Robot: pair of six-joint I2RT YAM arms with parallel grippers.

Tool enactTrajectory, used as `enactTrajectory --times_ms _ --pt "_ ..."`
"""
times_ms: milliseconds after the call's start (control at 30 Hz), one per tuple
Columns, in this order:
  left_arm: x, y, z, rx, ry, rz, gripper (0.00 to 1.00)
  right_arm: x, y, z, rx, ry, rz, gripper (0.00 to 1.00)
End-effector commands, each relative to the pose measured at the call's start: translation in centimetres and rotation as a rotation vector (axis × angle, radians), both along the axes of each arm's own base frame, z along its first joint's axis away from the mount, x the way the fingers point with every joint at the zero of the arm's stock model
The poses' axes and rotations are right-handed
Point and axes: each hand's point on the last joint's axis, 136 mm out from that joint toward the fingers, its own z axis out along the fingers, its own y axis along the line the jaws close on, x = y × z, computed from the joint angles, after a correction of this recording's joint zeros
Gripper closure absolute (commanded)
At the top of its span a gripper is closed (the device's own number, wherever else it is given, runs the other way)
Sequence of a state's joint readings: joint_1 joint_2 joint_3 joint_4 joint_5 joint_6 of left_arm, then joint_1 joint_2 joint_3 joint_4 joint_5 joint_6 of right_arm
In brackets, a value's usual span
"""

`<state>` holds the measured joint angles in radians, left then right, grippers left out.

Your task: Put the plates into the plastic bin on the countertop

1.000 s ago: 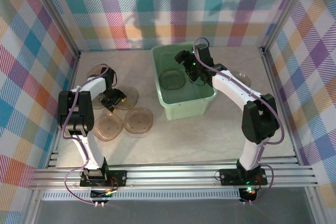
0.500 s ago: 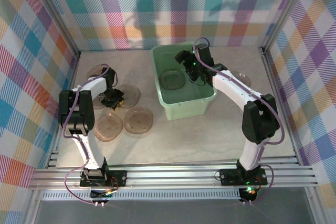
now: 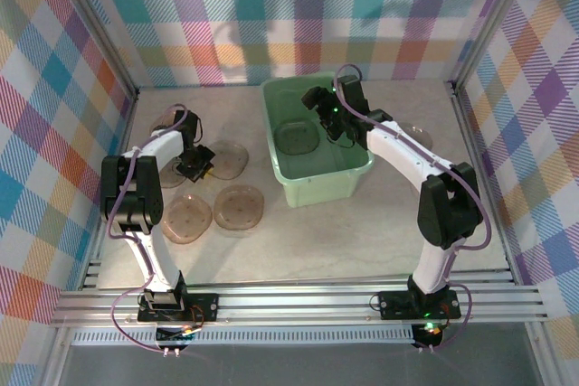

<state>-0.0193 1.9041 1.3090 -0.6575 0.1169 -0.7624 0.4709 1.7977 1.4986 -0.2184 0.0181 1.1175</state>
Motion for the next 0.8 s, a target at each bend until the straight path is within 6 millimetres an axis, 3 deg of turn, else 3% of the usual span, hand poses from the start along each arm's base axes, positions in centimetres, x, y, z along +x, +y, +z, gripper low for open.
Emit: enactTrajectory --times_ms 0,267,500,767 --pt "0.3 -0.2 2.1 0.020 -0.039 -0.030 0.95 -0.3 -1.0 2.0 -0.008 -0.049 -0.020 0.10" --pt "3.5 0.7 9.2 0.096 -0.248 -0.083 0.99 0.3 0.0 3.8 -0.038 -0.129 0.062 0.11" --pt "5.7 1.6 16.6 0.198 -0.461 -0.141 1.00 0.8 1.4 7.7 -0.115 -0.303 0.207 0.13" --pt "7.8 0.4 27.7 0.198 -0.808 -0.196 1.00 0.0 5.6 12.2 0.016 -0.427 0.428 0.23"
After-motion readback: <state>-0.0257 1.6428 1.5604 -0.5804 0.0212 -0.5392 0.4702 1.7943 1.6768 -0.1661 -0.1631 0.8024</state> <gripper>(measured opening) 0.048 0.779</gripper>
